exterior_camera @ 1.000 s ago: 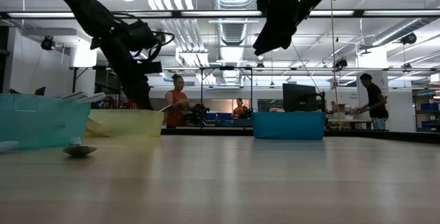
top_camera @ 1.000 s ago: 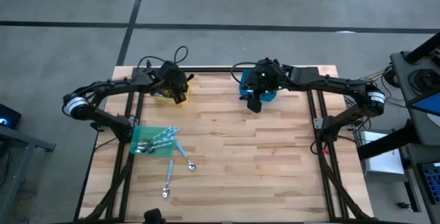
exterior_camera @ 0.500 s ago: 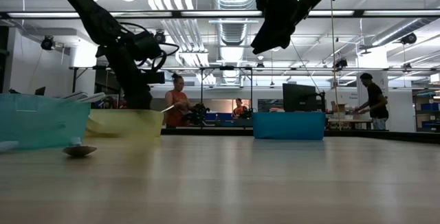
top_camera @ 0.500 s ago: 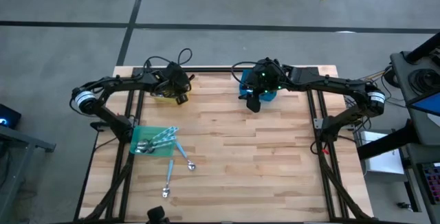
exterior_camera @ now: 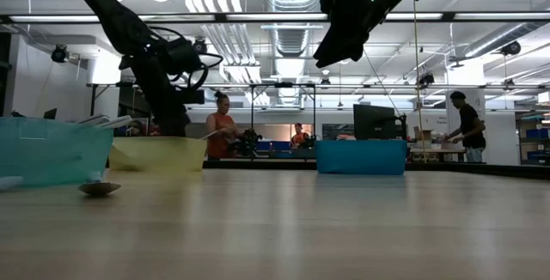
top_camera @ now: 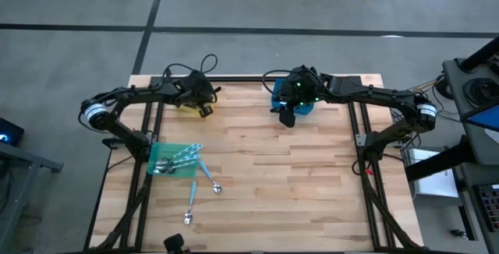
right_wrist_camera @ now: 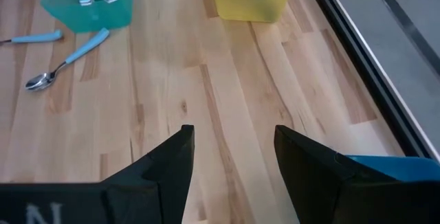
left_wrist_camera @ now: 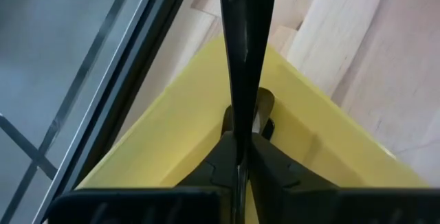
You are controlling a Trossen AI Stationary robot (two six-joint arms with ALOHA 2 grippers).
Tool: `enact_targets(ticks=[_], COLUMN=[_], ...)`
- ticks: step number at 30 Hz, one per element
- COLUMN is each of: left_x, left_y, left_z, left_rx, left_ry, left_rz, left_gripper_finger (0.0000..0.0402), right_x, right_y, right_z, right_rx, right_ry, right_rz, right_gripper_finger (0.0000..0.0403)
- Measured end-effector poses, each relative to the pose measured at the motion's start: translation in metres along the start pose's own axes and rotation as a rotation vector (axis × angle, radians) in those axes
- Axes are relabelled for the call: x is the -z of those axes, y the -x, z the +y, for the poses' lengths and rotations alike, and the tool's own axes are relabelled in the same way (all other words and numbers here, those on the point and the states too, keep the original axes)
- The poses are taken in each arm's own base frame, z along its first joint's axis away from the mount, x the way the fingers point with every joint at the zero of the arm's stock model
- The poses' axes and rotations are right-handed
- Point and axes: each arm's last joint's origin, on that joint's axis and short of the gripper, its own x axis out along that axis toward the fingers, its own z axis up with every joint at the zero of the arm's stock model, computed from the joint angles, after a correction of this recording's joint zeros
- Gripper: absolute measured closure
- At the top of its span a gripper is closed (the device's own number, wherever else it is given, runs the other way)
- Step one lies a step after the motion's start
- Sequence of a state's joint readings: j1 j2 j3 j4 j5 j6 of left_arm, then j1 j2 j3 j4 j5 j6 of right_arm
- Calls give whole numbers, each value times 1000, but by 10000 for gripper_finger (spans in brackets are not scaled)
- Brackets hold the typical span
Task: Sort silverware by color (type)
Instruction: Put the black spoon into the yellow bin
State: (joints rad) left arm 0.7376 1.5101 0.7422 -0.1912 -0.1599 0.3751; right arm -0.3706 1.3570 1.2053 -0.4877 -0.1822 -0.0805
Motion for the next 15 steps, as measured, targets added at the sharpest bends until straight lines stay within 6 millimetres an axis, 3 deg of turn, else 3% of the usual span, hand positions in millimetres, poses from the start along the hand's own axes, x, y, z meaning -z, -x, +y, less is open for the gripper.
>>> enact_targets(ticks=[6, 15], left_x=[-1, -1], left_y=[9, 43], left_z=[2, 7], left_rx=[-4, 8], left_ry=[17, -47], left_rz=[-13, -78], left_gripper_finger=[397, 399], right_x=[0, 0], right_y=[0, 0], right_z=[0, 0], right_rx=[0, 0], right_ry=[-5, -5], right_rz=[0, 0], right_gripper_finger=[211, 211])
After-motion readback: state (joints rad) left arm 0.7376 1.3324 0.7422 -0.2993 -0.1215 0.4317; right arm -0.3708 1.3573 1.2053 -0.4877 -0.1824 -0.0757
